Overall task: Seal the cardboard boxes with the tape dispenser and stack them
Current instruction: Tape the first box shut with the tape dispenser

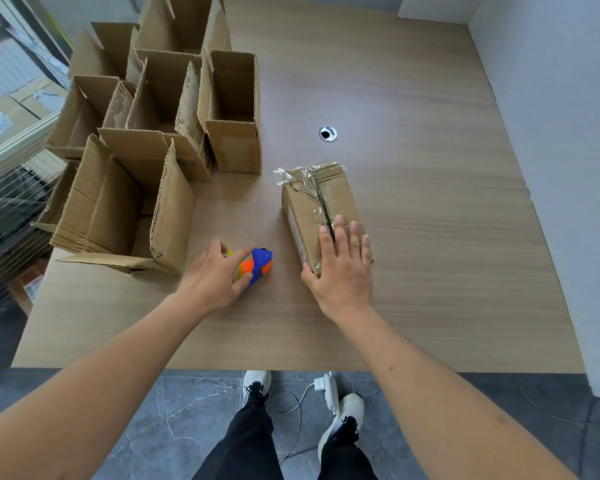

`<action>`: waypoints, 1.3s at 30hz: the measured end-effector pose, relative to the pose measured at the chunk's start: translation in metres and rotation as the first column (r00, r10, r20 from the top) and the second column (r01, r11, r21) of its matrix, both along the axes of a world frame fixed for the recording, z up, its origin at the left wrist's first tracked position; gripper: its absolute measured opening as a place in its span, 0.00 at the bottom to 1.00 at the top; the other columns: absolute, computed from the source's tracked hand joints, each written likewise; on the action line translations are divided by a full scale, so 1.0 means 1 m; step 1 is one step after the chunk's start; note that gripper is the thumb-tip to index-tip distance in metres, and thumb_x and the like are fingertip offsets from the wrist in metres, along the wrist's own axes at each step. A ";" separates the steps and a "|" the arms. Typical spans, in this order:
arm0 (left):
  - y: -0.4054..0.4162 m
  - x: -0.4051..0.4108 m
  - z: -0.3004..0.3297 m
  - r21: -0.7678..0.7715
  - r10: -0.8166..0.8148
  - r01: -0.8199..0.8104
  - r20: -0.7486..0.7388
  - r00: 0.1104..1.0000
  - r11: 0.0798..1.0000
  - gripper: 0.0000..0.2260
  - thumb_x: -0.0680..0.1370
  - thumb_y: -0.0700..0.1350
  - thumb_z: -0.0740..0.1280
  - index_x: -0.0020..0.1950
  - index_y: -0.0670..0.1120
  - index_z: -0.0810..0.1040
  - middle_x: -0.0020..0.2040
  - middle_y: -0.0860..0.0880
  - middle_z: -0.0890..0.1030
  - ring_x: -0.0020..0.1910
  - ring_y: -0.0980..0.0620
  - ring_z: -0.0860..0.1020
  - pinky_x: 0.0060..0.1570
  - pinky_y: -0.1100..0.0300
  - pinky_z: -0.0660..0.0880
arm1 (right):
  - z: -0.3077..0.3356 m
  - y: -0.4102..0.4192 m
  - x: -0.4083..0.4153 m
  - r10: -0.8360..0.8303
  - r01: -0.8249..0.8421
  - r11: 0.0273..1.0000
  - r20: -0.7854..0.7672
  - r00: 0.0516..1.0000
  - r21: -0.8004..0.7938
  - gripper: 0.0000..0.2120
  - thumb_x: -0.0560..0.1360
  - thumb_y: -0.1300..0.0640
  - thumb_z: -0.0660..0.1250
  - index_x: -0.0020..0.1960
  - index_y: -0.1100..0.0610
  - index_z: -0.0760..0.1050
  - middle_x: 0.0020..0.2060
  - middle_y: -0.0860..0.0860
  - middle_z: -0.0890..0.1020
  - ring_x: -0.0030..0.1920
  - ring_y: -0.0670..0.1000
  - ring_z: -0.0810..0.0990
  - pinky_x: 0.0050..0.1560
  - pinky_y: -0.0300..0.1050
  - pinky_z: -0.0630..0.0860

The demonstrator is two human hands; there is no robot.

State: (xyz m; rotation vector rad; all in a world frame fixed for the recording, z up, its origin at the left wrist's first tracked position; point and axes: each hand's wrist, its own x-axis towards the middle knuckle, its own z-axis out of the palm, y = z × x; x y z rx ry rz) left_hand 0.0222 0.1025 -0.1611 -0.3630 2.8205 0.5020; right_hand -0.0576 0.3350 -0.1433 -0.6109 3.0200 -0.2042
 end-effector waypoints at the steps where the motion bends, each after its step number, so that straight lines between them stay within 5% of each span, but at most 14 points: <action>1: 0.001 -0.004 0.003 -0.010 0.000 -0.001 -0.024 1.000 1.000 0.25 0.80 0.57 0.66 0.76 0.59 0.67 0.57 0.46 0.66 0.52 0.44 0.74 0.47 0.54 0.76 | -0.002 -0.001 0.000 -0.008 0.008 1.000 -0.022 1.000 -0.009 0.36 0.76 0.40 0.65 0.78 0.56 0.64 0.81 0.58 0.58 0.81 0.63 0.52 0.80 0.62 0.48; 6: 0.007 -0.024 0.017 0.049 -0.090 0.098 -0.144 0.985 0.994 0.22 0.80 0.53 0.66 0.75 0.55 0.70 0.59 0.45 0.68 0.54 0.46 0.75 0.50 0.52 0.79 | -0.006 0.000 -0.001 0.015 -0.014 0.997 -0.012 1.000 0.076 0.48 0.70 0.34 0.73 0.80 0.55 0.59 0.82 0.58 0.54 0.82 0.62 0.49 0.80 0.61 0.47; 14: 0.038 -0.047 0.047 0.059 -0.278 0.321 -0.367 0.888 0.945 0.20 0.79 0.47 0.70 0.71 0.47 0.77 0.66 0.42 0.72 0.57 0.40 0.78 0.54 0.48 0.79 | 0.031 0.027 -0.020 0.147 -0.175 0.980 0.239 0.960 0.099 0.69 0.54 0.25 0.76 0.83 0.46 0.44 0.83 0.48 0.42 0.82 0.53 0.42 0.79 0.54 0.48; 17: 0.057 -0.052 0.049 0.019 -0.385 0.430 -0.414 0.825 0.902 0.17 0.80 0.49 0.67 0.66 0.42 0.80 0.67 0.42 0.74 0.59 0.40 0.79 0.56 0.48 0.80 | 0.041 0.045 -0.040 0.252 -0.272 0.962 0.295 0.922 0.031 0.62 0.61 0.27 0.74 0.83 0.45 0.45 0.83 0.46 0.44 0.82 0.50 0.45 0.79 0.53 0.52; 20: 0.076 -0.053 0.044 0.000 -0.410 0.442 -0.374 0.832 0.897 0.26 0.81 0.59 0.60 0.69 0.42 0.78 0.73 0.42 0.72 0.72 0.42 0.73 0.67 0.48 0.75 | 0.044 0.058 -0.058 0.355 -0.340 0.935 0.267 0.896 -0.102 0.50 0.70 0.38 0.76 0.83 0.51 0.54 0.82 0.48 0.54 0.81 0.51 0.55 0.79 0.51 0.57; 23: 0.088 -0.055 0.038 -0.041 -0.397 0.410 -0.351 0.848 0.911 0.31 0.79 0.64 0.66 0.72 0.43 0.76 0.74 0.41 0.71 0.75 0.42 0.69 0.70 0.48 0.71 | 0.041 0.065 -0.068 0.409 -0.385 0.912 0.228 0.884 -0.143 0.45 0.71 0.49 0.78 0.81 0.54 0.59 0.81 0.50 0.61 0.79 0.53 0.61 0.78 0.43 0.55; 26: 0.096 -0.056 0.035 -0.050 -0.372 0.379 -0.345 0.862 0.924 0.31 0.74 0.63 0.72 0.71 0.45 0.77 0.71 0.40 0.72 0.73 0.40 0.71 0.64 0.46 0.76 | 0.029 0.071 -0.070 0.451 -0.428 0.887 0.126 0.883 -0.176 0.42 0.68 0.52 0.81 0.77 0.58 0.68 0.78 0.53 0.68 0.75 0.57 0.69 0.77 0.51 0.64; 29: 0.099 -0.054 0.025 -0.043 -0.358 0.371 -0.382 0.852 0.928 0.28 0.73 0.56 0.76 0.69 0.43 0.78 0.70 0.39 0.73 0.74 0.39 0.69 0.65 0.44 0.77 | 0.008 0.079 -0.067 0.480 -0.485 0.856 -0.070 0.874 -0.181 0.38 0.67 0.51 0.81 0.74 0.60 0.73 0.74 0.56 0.73 0.72 0.59 0.74 0.68 0.58 0.75; 33: 0.100 -0.052 0.016 -0.046 -0.351 0.370 -0.441 0.826 0.928 0.27 0.75 0.55 0.74 0.70 0.42 0.78 0.72 0.38 0.73 0.76 0.38 0.68 0.70 0.44 0.73 | -0.016 0.086 -0.060 0.476 -0.518 0.850 -0.285 0.832 -0.093 0.33 0.74 0.46 0.73 0.75 0.58 0.71 0.75 0.54 0.72 0.73 0.55 0.72 0.66 0.51 0.73; 39: 0.087 -0.057 0.015 0.003 -0.408 0.452 -0.425 0.808 0.892 0.28 0.75 0.51 0.76 0.72 0.41 0.76 0.73 0.38 0.71 0.78 0.40 0.65 0.74 0.44 0.68 | -0.013 0.096 -0.060 0.516 -0.561 0.817 -0.269 0.814 -0.130 0.33 0.78 0.38 0.63 0.76 0.58 0.70 0.75 0.54 0.71 0.74 0.55 0.72 0.68 0.51 0.72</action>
